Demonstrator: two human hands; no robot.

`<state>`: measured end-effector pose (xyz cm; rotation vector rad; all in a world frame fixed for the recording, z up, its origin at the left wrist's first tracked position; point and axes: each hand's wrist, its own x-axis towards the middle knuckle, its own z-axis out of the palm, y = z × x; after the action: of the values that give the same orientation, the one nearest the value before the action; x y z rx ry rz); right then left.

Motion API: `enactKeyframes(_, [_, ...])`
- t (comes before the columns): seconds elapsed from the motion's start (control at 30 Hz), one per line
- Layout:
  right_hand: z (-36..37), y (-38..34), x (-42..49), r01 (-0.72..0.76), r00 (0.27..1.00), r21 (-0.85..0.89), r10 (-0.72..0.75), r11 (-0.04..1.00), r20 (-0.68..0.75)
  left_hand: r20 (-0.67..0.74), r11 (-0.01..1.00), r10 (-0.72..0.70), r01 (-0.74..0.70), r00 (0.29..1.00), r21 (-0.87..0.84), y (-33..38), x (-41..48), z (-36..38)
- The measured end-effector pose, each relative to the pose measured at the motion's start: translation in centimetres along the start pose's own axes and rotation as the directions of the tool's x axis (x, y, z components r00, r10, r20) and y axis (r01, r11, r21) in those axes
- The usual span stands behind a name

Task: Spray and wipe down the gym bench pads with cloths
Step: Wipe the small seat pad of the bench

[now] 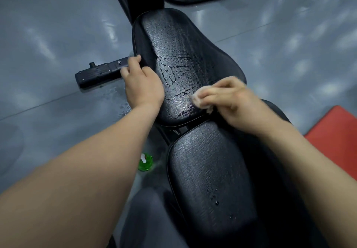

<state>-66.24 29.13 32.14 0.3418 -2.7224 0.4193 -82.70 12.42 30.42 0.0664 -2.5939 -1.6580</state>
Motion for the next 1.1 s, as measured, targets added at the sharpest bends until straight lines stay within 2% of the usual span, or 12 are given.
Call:
enactKeyframes(0.07, [-1.2, 2.1, -1.5, -0.179, 0.982, 0.002, 0.179, 0.984, -0.06, 0.0, 1.0, -0.003, 0.003, 1.0, -0.001, 0.0, 0.0, 0.0])
enactKeyframes(0.13, [-1.7, 2.5, -2.4, -0.254, 0.964, 0.012, 0.254, 0.967, -0.079, -0.001, 1.0, -0.001, 0.001, 1.0, 0.002, 0.0, 0.1, 0.1])
enactKeyframes(0.17, [-1.7, 1.8, -2.2, -0.222, 0.973, 0.023, 0.223, 0.975, -0.052, -0.003, 1.0, 0.0, 0.0, 1.0, 0.005, 0.0, 0.0, 0.1])
enactKeyframes(0.3, [0.2, -2.7, 0.3, 0.055, 0.991, 0.081, -0.065, 0.995, 0.121, -0.006, 1.0, 0.0, 0.001, 1.0, 0.014, -0.1, 0.0, 0.1])
enactKeyframes(0.4, [0.8, -2.8, 0.7, 0.086, 0.985, 0.066, -0.095, 0.994, 0.144, -0.004, 1.0, -0.004, 0.004, 1.0, 0.024, 0.0, -0.1, 0.0])
enactKeyframes(0.47, [-0.4, -1.2, -0.2, 0.043, 0.992, 0.041, -0.047, 0.998, 0.113, 0.0, 1.0, -0.004, 0.004, 1.0, 0.031, 0.0, -0.1, -0.1])
enactKeyframes(0.6, [-2.8, 2.2, -3.1, -0.199, 0.98, -0.039, 0.199, 0.979, -0.012, -0.001, 0.999, -0.007, 0.007, 1.0, 0.032, -0.1, -0.1, 0.0])
enactKeyframes(0.63, [-2.7, 2.1, -3.1, -0.21, 0.978, -0.04, 0.209, 0.977, -0.019, -0.002, 0.999, -0.01, 0.01, 1.0, 0.033, -0.1, -0.1, -0.1])
enactKeyframes(0.8, [0.7, -3.0, -0.3, 0.089, 0.992, 0.033, -0.092, 0.995, 0.09, 0.003, 1.0, -0.002, 0.002, 1.0, 0.026, 0.1, -0.2, -0.2])
enactKeyframes(0.9, [1.3, -2.7, 0.4, 0.123, 0.983, 0.049, -0.128, 0.991, 0.132, -0.001, 1.0, 0.0, 0.0, 1.0, 0.024, 0.2, -0.3, -0.2])
enactKeyframes(1.0, [-0.1, 0.2, -0.3, 0.037, 0.999, 0.059, -0.039, 0.998, 0.03, -0.001, 1.0, -0.002, 0.002, 1.0, 0.028, 0.2, -0.4, -0.2])
enactKeyframes(1.1, [-1.1, 3.0, -0.8, -0.195, 0.973, 0.075, 0.202, 0.978, -0.11, -0.002, 1.0, -0.004, 0.004, 1.0, 0.02, 0.2, -0.4, -0.2])
